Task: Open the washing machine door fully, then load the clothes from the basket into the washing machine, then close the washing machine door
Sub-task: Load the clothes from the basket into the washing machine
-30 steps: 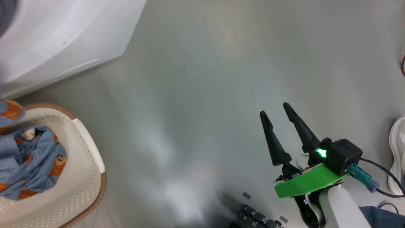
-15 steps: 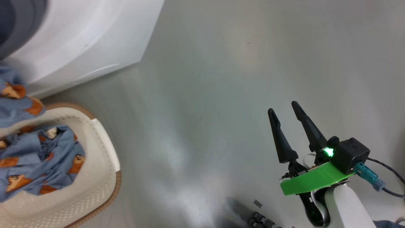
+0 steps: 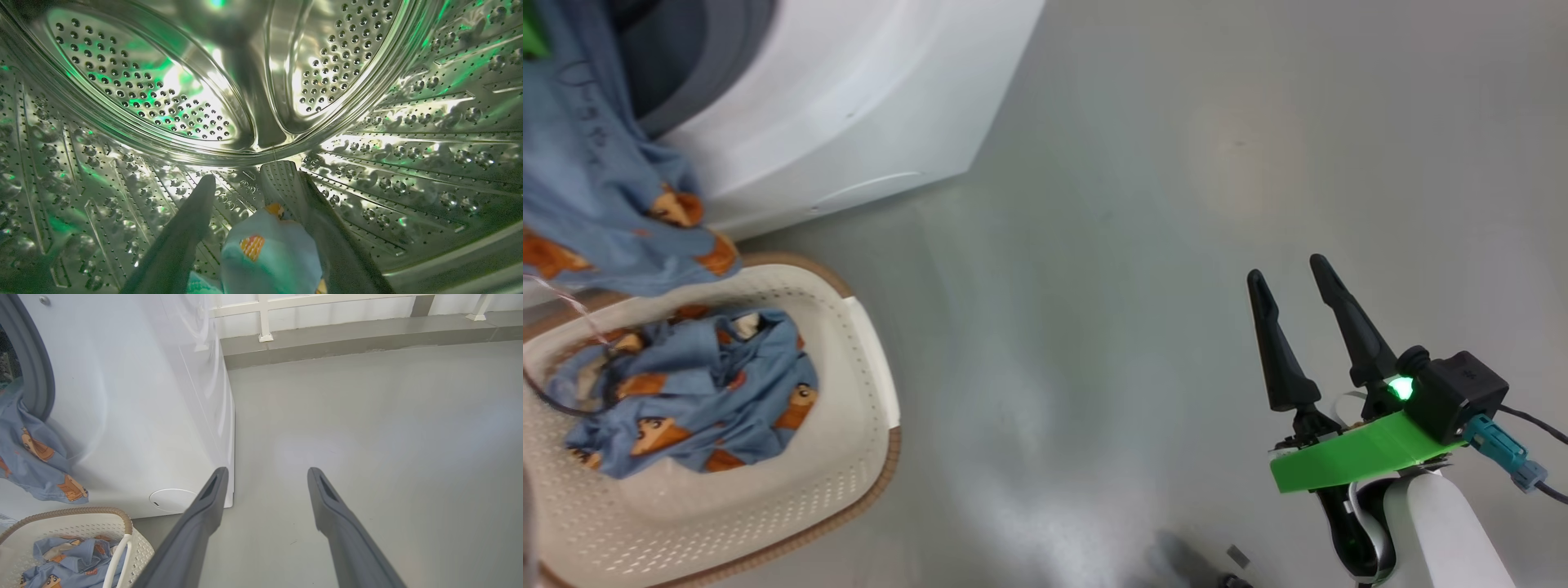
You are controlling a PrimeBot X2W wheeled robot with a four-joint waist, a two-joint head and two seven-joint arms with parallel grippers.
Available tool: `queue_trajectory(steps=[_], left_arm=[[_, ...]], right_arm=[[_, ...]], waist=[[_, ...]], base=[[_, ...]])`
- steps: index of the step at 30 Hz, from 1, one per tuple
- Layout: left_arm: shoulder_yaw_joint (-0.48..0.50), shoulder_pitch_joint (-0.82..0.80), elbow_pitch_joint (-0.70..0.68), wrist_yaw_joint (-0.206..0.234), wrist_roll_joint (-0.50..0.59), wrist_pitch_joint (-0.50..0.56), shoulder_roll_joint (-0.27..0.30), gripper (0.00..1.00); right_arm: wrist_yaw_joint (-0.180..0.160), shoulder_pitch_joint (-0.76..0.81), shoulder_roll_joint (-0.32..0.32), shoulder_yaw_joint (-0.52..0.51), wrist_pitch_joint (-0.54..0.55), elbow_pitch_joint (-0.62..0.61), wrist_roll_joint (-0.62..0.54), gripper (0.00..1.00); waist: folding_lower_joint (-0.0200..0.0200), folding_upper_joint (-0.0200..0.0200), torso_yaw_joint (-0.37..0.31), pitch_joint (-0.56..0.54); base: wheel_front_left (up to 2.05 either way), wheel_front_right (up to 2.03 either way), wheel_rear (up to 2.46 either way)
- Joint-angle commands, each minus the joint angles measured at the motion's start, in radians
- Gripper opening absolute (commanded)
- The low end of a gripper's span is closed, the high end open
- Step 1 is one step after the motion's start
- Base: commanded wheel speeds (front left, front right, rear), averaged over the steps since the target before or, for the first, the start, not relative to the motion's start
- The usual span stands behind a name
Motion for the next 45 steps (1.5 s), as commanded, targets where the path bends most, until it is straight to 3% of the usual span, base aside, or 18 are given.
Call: queue_trajectory(steps=[1,11,22,37,45], left_arm=[[-0.001,0.017,-0.030,-0.003,-0.008,-0.009,0.026,1.00],[-0.010,0.119,-0.100,-0.009,-0.028,-0.021,-0.048,1.00],[0.001,0.308,-0.290,-0.028,-0.051,-0.021,-0.093,1.00],[-0.014,0.745,-0.716,-0.031,-0.077,-0.019,-0.113,1.00],[0.000,0.974,-0.975,0.015,-0.115,0.030,-0.100,1.00]], right_arm=[[0.002,0.007,-0.010,0.008,-0.005,-0.016,-0.005,1.00],[0.002,0.015,-0.010,-0.027,-0.005,-0.005,-0.029,1.00],[0.002,0.022,-0.010,-0.077,-0.005,-0.009,-0.049,1.00],[0.002,0.030,-0.010,-0.107,-0.005,-0.019,-0.094,1.00],[0.002,0.040,-0.010,-0.116,-0.005,-0.023,-0.104,1.00]], waist=[[0.0000,0.0000,0.032,-0.025],[0.0000,0.0000,0.108,-0.077],[0.0000,0.0000,0.181,-0.091],[0.0000,0.0000,0.260,-0.116],[0.0000,0.0000,0.273,-0.123]], base=[[0.00,0.00,0.00],[0.00,0.00,0.00],[0.00,0.00,0.00],[0.00,0.00,0.00],[0.00,0.00,0.00]])
